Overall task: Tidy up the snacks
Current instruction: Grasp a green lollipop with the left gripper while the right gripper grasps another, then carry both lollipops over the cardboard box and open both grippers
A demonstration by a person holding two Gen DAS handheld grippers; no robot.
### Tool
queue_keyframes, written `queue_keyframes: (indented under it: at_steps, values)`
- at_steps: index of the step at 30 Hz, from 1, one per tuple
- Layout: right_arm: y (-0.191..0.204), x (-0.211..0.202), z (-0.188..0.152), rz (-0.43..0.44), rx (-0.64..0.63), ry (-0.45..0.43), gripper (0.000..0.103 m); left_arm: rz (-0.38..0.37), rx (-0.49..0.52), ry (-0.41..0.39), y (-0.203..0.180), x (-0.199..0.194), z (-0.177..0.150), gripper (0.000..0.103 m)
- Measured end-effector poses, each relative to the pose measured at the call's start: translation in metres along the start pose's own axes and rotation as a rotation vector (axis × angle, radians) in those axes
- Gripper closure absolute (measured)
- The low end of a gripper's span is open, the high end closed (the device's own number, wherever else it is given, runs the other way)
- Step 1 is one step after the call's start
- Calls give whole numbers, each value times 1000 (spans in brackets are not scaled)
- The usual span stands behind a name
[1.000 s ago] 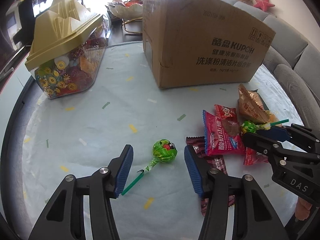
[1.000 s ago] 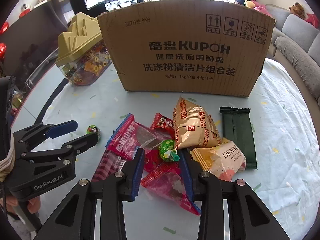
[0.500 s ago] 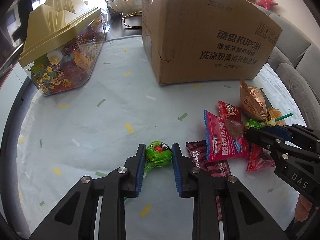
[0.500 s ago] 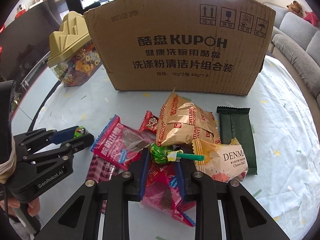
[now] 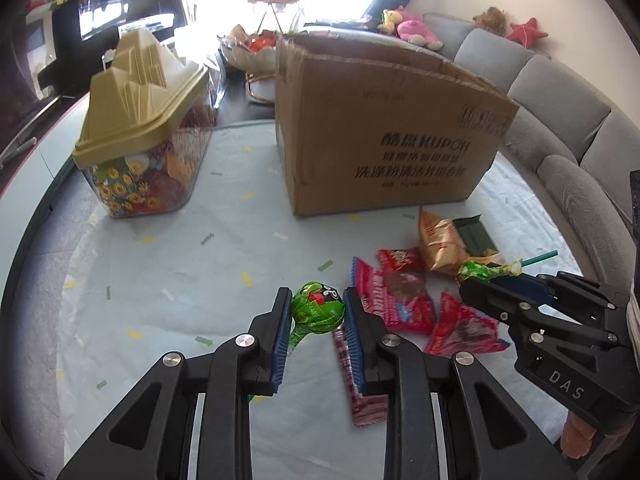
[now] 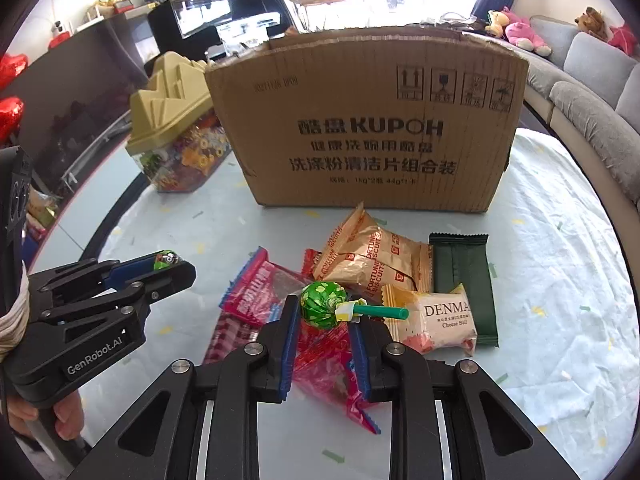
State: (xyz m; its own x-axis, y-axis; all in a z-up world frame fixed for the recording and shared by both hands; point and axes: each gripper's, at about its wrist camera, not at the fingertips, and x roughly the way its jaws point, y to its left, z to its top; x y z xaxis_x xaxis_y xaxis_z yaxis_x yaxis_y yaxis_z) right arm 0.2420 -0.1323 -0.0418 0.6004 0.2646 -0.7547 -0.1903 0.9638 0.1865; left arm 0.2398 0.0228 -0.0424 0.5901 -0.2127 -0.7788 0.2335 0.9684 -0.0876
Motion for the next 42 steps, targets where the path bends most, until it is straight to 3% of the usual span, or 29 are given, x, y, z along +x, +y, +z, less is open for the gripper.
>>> queue_keyframes:
  at_steps: [15, 26, 33, 42]
  values:
    - [-6, -63, 20, 36, -10, -149, 78, -12, 21, -154, -32, -63, 22, 77]
    - [-12, -98, 50, 33, -28, -266, 78, -23, 45, -265, -47, -95, 55, 77]
    - [-15, -114, 73, 35, -47, -318, 78, -17, 56, -320, -54, -105, 83, 77]
    - [-19, -113, 110, 35, -53, -346, 78, -23, 54, -327, -57, -94, 123, 77]
